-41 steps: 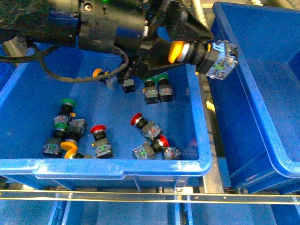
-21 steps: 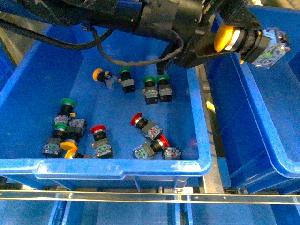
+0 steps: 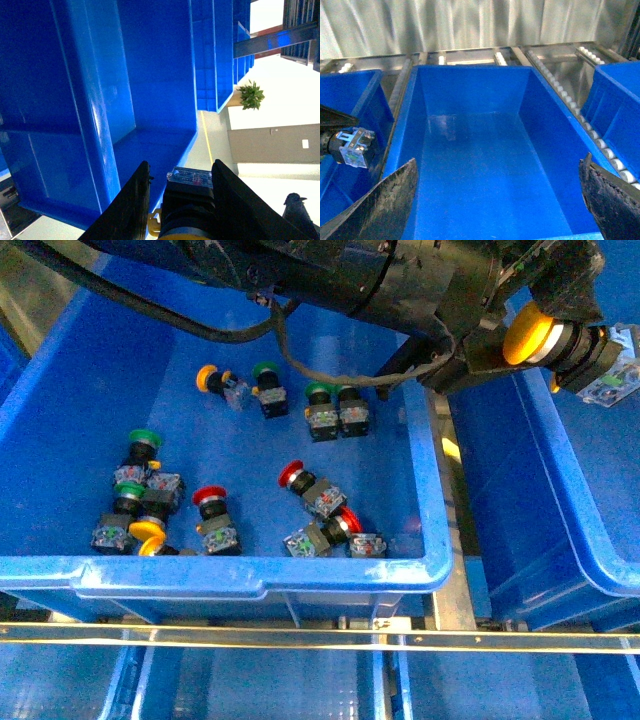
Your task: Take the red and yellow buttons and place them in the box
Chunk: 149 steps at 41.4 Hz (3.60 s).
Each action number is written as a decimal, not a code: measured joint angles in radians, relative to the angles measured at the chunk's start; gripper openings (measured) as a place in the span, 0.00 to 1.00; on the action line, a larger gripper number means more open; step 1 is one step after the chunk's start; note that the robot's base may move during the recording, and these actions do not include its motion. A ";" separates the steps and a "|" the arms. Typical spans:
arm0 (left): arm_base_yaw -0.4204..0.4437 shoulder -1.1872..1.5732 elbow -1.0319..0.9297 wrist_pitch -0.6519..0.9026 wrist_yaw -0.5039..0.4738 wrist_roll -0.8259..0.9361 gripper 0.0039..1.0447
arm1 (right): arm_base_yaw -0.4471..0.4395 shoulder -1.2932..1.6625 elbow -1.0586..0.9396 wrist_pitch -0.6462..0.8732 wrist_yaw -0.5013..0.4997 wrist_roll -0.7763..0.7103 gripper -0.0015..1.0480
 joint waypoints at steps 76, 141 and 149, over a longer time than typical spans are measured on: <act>-0.062 0.113 0.106 0.174 0.024 -0.206 0.29 | 0.046 1.143 0.658 -0.231 -0.109 -1.049 0.93; -0.104 0.138 0.136 0.140 0.008 -0.183 0.29 | 0.214 1.206 0.703 -0.209 -0.097 -1.043 0.93; -0.104 0.138 0.136 0.140 0.008 -0.183 0.29 | 0.214 1.206 0.703 -0.211 -0.095 -1.043 0.88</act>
